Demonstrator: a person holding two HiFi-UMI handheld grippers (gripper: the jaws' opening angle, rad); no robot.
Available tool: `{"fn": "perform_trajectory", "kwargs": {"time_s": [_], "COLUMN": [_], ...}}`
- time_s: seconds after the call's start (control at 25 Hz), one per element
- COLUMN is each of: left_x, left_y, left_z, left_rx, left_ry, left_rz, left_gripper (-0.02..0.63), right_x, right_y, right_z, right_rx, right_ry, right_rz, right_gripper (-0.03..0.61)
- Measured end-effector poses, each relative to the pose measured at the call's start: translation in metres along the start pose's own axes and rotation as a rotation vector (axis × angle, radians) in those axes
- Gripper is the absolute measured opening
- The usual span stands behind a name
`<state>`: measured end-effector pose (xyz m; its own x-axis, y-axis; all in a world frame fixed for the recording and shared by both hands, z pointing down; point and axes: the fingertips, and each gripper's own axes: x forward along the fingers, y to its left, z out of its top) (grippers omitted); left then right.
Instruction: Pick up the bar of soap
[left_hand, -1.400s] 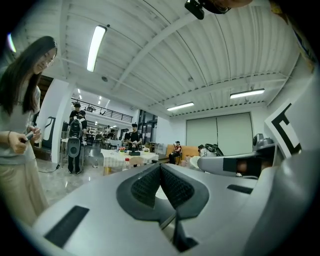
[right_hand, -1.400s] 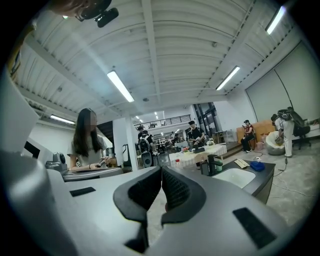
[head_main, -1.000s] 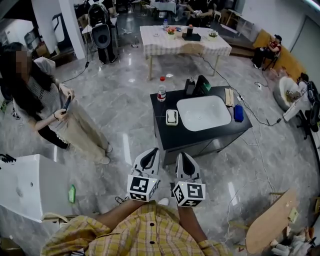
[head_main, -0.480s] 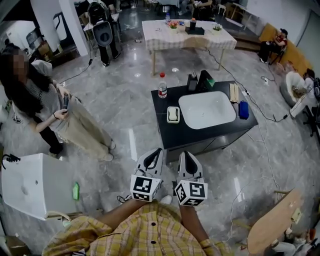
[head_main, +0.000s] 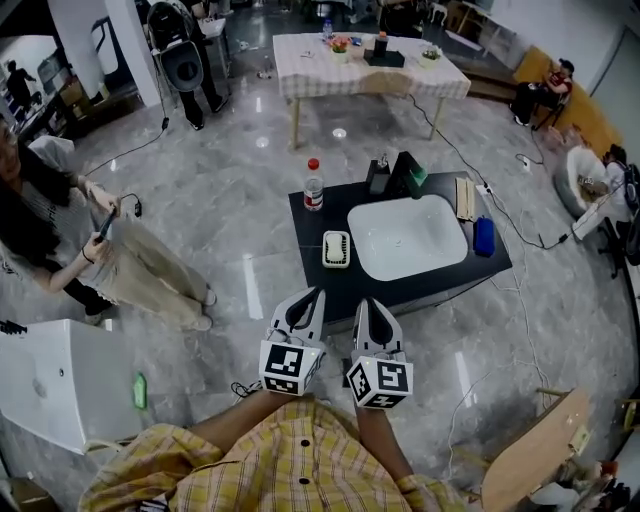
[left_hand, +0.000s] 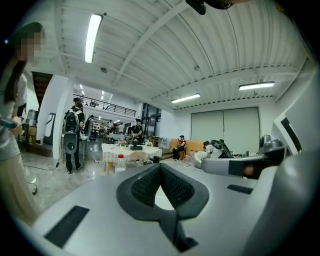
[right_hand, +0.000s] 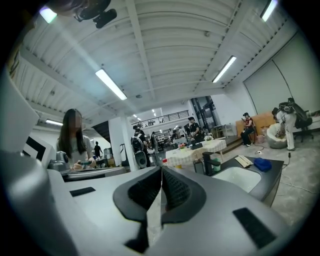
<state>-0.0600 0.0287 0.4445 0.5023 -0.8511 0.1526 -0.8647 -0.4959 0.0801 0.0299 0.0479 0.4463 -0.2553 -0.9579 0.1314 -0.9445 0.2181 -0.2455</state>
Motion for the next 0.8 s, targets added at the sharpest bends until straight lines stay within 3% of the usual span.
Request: {"fn": "perform_trajectory", "kwargs": {"time_s": [0.4,0.8], "left_x": [0.103,0.177], "left_y": [0.053,0.105], "left_z": [0.006,0.028], "left_rx": [-0.032,-0.047], "left_ry": [0.038,0.042], "left_rz": [0.001,-0.053], "left_gripper": [0.012,0.012], "right_x": [0.102,0.187], "right_y": [-0.033,-0.039], "right_z": [0.020,0.043], "right_rx": [-0.009,-0.033], "right_ry": [0.010,0.011], "right_rz": [-0.033,-0.089], "right_gripper": [0.021,0.021]}}
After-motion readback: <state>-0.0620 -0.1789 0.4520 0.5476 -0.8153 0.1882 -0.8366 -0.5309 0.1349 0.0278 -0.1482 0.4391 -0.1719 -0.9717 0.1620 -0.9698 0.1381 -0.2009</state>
